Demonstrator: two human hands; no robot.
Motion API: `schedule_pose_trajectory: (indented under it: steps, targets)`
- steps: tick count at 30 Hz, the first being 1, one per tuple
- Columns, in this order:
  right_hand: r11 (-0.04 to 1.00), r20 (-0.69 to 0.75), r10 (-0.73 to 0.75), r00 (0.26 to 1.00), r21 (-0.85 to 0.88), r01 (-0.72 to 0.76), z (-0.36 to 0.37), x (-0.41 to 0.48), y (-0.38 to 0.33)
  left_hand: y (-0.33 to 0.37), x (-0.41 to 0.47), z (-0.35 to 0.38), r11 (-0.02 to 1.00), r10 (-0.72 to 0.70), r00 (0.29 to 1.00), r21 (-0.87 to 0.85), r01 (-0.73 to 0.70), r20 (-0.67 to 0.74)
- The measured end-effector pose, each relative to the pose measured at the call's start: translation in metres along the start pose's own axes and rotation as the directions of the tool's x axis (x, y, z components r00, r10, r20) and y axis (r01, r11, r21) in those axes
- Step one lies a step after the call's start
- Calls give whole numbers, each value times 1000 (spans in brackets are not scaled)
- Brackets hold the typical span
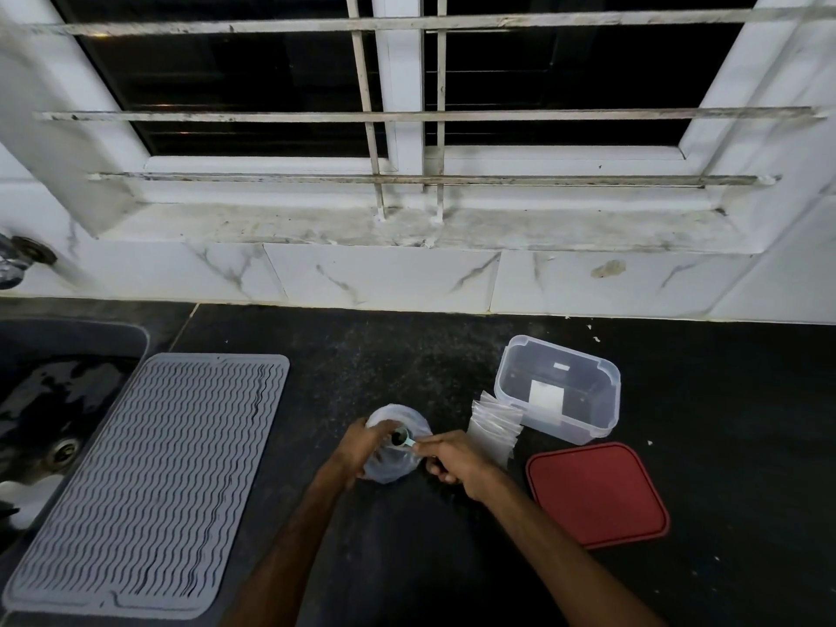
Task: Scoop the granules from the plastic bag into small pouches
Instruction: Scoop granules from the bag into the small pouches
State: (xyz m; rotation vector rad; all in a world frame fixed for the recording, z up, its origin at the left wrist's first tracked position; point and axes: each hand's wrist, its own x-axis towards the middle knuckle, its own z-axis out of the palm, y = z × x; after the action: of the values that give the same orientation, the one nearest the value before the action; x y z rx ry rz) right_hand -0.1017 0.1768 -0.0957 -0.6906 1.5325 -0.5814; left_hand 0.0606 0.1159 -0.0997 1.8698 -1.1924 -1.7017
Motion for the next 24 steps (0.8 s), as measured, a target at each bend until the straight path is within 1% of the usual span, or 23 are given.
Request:
schedule_pose_trajectory:
  steps: [2, 4, 6, 8, 11, 13, 16, 19, 22, 24]
  targets:
    - [1000, -42, -18, 999, -2, 18, 0, -1, -4, -3, 2, 3, 988, 61, 988, 149, -39, -145]
    - [997, -106, -19, 994, -70, 12, 1, -2, -6, -4, 2, 6, 976, 106, 975, 205, -66, -194]
    - [976, -162, -33, 986, -218, -3, 4, -2, -8, -5, 1, 10, 959, 144, 967, 271, -83, -212]
    - [931, -201, -80, 976, -366, 1, 8, -2, -10, -4, -1, 12, 948, 155, 954, 310, -71, -256]
    - [884, -258, -147, 955, -468, 10, 12, -2, -13, -2, -1, 15, 948, 118, 945, 318, -16, -306]
    - [856, -263, -172, 949, -516, 12, 13, -1, -14, -1, 0, 16, 958, 120, 937, 286, -22, -330]
    - [827, -269, -199, 942, -562, 14, 12, -2, -15, -2, 1, 18, 964, 134, 935, 263, -46, -328]
    - [855, -260, -181, 948, -518, 21, 7, -6, -15, -2, 0, 20, 982, 121, 939, 178, -66, -323]
    - [867, -247, -188, 951, -497, 42, 6, -8, -8, -6, -2, 22, 983, 166, 946, 122, -137, -277]
    - [896, -235, -166, 958, -441, 47, 6, -8, -3, -9, -7, 23, 980, 196, 946, 93, -177, -258]
